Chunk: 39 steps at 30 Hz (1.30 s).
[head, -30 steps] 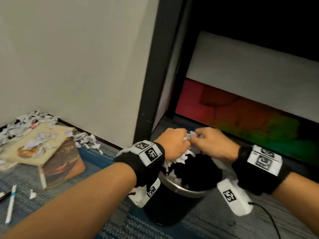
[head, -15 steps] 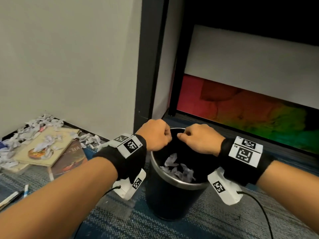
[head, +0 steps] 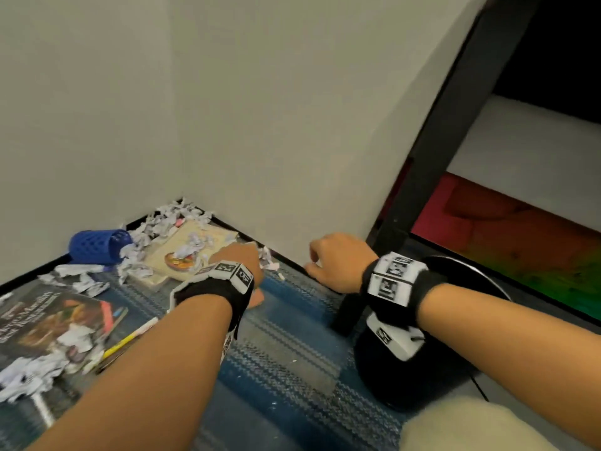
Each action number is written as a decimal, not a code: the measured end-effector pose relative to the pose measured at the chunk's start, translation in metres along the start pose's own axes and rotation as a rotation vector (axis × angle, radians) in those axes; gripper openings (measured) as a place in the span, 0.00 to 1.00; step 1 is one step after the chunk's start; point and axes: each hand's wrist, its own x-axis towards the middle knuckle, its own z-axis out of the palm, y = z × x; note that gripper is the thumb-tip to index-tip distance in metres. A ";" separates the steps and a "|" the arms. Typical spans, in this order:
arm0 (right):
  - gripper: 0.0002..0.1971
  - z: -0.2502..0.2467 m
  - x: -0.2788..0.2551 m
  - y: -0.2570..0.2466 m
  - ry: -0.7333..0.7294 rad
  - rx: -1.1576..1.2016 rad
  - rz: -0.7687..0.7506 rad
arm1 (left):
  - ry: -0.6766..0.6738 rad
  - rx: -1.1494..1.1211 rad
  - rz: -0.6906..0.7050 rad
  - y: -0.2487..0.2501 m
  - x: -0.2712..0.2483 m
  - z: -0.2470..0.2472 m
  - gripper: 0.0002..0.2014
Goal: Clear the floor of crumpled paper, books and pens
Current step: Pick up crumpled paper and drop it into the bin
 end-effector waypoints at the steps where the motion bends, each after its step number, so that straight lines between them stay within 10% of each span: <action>1: 0.18 0.007 0.016 -0.014 -0.066 -0.033 -0.031 | -0.015 0.022 -0.027 -0.015 -0.004 0.004 0.12; 10: 0.18 0.085 0.128 -0.027 -0.278 -0.098 -0.067 | -0.129 0.078 -0.153 -0.082 0.024 0.056 0.12; 25: 0.53 0.194 0.328 -0.019 -0.255 -0.183 -0.315 | -0.056 -0.170 -0.357 -0.124 0.101 0.061 0.12; 31: 0.35 0.220 0.318 -0.017 -0.273 -0.112 -0.281 | -0.178 -0.139 -0.357 -0.100 0.133 0.086 0.14; 39: 0.12 0.224 0.288 -0.016 -0.045 0.379 -0.173 | 0.003 -0.027 -0.224 -0.082 0.202 0.113 0.23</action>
